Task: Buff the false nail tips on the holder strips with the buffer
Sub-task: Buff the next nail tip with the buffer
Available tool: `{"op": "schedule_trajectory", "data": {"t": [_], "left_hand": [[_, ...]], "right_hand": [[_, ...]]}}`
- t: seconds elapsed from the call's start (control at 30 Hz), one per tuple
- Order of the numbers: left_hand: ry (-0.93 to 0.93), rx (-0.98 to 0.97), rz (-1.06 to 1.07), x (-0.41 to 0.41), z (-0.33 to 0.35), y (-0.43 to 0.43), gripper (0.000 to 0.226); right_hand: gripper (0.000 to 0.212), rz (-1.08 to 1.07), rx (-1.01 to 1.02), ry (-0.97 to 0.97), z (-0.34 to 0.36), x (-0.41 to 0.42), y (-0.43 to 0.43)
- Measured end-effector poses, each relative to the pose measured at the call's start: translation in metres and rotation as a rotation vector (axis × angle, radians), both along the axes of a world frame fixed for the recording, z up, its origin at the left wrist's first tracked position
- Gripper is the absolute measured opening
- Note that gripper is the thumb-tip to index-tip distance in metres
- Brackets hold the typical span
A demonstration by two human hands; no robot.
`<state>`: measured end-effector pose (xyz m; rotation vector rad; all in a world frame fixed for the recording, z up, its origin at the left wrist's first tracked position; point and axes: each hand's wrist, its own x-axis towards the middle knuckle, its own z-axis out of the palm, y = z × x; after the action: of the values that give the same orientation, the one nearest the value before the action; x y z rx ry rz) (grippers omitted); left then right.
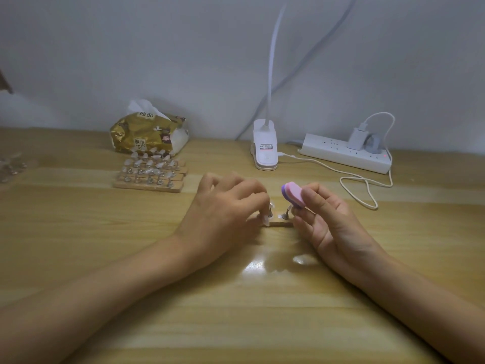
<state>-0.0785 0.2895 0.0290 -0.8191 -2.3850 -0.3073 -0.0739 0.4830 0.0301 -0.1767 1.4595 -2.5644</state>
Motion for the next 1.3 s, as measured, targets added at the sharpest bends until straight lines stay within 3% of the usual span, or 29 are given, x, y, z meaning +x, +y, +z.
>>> {"op": "schedule_trajectory", "data": {"t": [0.1,0.2,0.27,0.37,0.67,0.73,0.93,1.3], "left_hand": [[0.045,0.107,-0.092,0.009,0.010,-0.006,0.018],[-0.358,0.448,-0.272,0.022,0.010,-0.020,0.005],[-0.655,0.661,-0.274,0.030,0.001,-0.027,0.010],[-0.839,0.830,-0.264,0.033,-0.009,-0.032,0.006],[-0.770,0.655,-0.341,0.034,-0.012,-0.031,0.018],[-0.787,0.690,-0.320,0.033,-0.012,-0.031,0.009],[-0.811,0.815,-0.271,0.034,-0.011,-0.029,0.012],[-0.864,0.885,-0.229,0.035,-0.009,-0.029,0.014]], "right_hand": [[0.012,0.000,-0.017,0.011,0.002,0.001,0.001],[0.011,0.038,0.068,0.059,0.002,0.004,0.000],[0.009,0.071,0.129,0.086,0.002,0.006,-0.002],[0.009,0.104,0.235,0.146,0.004,0.009,-0.005],[0.015,0.193,0.385,0.328,0.004,0.020,-0.014],[0.014,0.173,0.381,0.308,0.004,0.020,-0.013],[0.015,0.207,0.427,0.356,0.003,0.022,-0.017],[0.010,0.122,0.420,0.226,0.003,0.017,-0.014]]}}
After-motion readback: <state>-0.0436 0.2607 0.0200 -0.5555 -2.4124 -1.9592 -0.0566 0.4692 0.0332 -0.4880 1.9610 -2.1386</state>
